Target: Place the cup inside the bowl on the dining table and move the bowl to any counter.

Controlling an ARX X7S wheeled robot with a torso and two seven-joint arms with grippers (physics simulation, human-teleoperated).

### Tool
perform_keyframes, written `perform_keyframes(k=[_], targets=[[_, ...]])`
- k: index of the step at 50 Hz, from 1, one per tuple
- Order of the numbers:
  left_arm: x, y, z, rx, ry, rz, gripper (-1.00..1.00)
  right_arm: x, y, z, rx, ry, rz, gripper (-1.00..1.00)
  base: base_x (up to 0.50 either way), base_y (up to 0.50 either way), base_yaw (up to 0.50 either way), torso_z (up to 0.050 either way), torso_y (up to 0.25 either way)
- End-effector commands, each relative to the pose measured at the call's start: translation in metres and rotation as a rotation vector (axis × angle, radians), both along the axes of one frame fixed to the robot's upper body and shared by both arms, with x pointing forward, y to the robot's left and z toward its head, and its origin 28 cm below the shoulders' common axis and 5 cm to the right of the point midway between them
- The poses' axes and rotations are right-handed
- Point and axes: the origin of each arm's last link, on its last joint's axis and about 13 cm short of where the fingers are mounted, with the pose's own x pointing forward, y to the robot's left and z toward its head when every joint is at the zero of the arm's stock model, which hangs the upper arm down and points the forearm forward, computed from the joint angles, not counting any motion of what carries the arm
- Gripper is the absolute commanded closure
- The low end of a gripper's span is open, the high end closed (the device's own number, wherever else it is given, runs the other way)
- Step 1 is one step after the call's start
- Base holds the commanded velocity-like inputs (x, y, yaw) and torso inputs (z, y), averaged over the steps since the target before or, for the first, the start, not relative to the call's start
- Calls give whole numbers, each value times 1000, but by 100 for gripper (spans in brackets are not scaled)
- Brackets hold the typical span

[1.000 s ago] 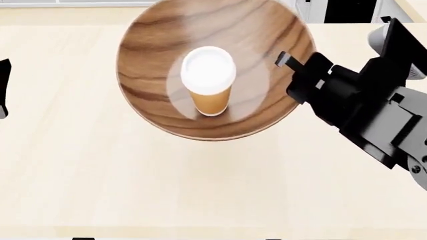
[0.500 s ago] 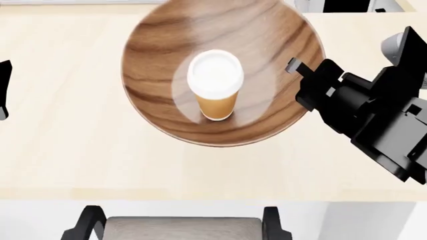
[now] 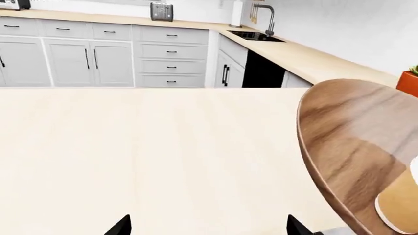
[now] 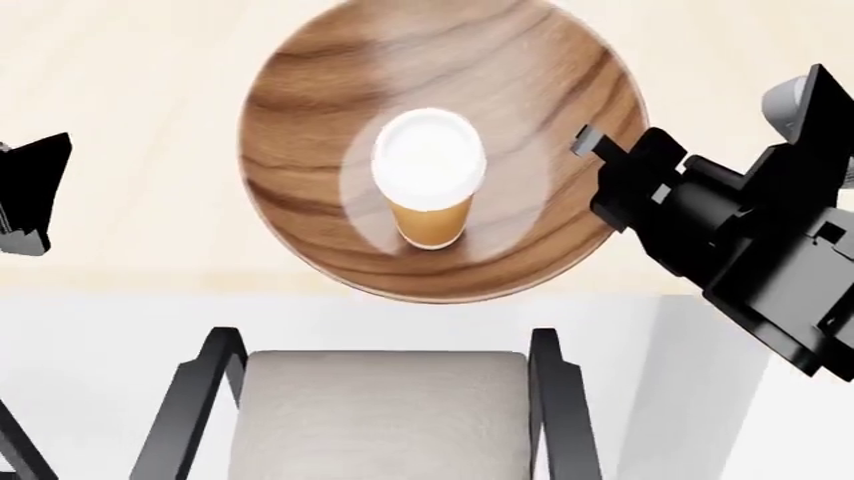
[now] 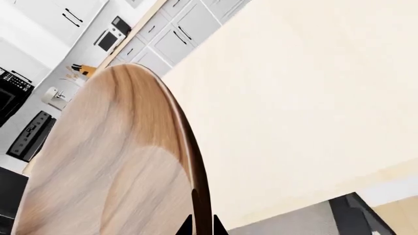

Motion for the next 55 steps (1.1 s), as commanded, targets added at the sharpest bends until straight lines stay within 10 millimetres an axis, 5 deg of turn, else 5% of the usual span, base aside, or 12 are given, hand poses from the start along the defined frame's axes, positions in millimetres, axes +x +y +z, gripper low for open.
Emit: perform_keyframes(k=[1,52,54,55], targets=[[2,-5,-1,-42,12,-71,-100,-1,1,7,11,-50,18,100,-295,230,0,0,0],[3,-5,-2,3,-87,62,-100,-4,-2,2,24,-56,8,100,-205,460,0,0,0],[-32,31,19,263,-162,645,-100,-3,-1,1,17,-51,10,100,-186,503,0,0,0],[-34,36,18,98,-142,679,-100,-3,-1,1,10,-50,13,100,-190,505,0,0,0]])
